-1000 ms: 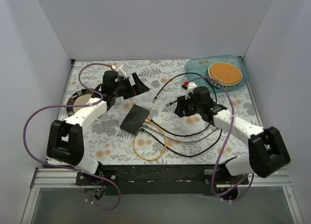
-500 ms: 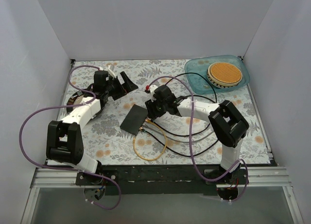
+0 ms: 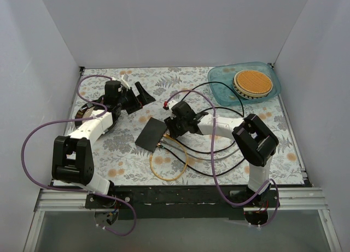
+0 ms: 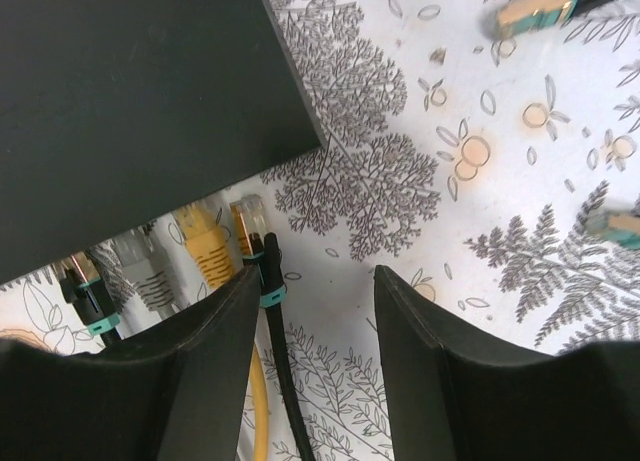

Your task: Insert the plug into the switch port

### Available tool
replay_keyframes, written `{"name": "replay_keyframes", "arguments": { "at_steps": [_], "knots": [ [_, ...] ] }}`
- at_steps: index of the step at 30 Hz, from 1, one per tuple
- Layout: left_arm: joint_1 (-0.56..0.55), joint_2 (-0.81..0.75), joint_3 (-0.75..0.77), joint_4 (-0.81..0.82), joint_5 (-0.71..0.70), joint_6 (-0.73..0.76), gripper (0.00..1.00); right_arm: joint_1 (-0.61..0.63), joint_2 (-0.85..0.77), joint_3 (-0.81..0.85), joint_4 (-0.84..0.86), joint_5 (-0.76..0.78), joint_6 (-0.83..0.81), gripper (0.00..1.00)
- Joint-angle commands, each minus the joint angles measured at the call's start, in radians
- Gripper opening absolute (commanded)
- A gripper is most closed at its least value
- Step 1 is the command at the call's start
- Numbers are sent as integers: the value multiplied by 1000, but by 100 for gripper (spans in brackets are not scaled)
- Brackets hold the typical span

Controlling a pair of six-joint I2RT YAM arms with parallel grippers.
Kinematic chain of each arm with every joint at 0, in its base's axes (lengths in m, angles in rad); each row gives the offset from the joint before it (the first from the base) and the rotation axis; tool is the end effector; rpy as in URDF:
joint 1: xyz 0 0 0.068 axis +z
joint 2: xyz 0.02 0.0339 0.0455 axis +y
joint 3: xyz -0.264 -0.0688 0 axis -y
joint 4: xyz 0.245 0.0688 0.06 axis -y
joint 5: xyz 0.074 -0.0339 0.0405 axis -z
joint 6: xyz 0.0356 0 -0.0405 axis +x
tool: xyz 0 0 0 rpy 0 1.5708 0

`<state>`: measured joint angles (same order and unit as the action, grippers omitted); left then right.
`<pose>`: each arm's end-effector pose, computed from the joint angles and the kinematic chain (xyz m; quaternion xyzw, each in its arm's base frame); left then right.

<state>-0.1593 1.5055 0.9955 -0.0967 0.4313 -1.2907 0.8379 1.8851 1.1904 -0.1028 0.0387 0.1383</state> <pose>0.3267 -0.0676 0.2491 -0.3802 0.7839 -0.4422 0.2132 0.2718 0.2999 0.1754 -0.3105 0.8724 0.1610 0.3414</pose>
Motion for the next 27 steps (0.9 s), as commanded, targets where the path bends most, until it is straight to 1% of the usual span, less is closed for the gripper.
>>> {"name": "replay_keyframes", "arguments": {
  "at_steps": [1,19,22,23,27],
  "knots": [
    [9,-56,-12,12,17,2,98,9,-20,-37,20,29,-2,56],
    [12,-47,-20,20,34,-2,98,44,-92,-155,52,33,-9,52],
    [15,-44,-21,25,35,-1,98,47,-109,-182,57,35,-22,49],
    [14,-44,-21,25,35,-1,98,49,-118,-192,55,35,-25,46],
    [14,-37,-21,28,40,-2,98,55,-142,-245,57,53,-39,43]
  ]
}}
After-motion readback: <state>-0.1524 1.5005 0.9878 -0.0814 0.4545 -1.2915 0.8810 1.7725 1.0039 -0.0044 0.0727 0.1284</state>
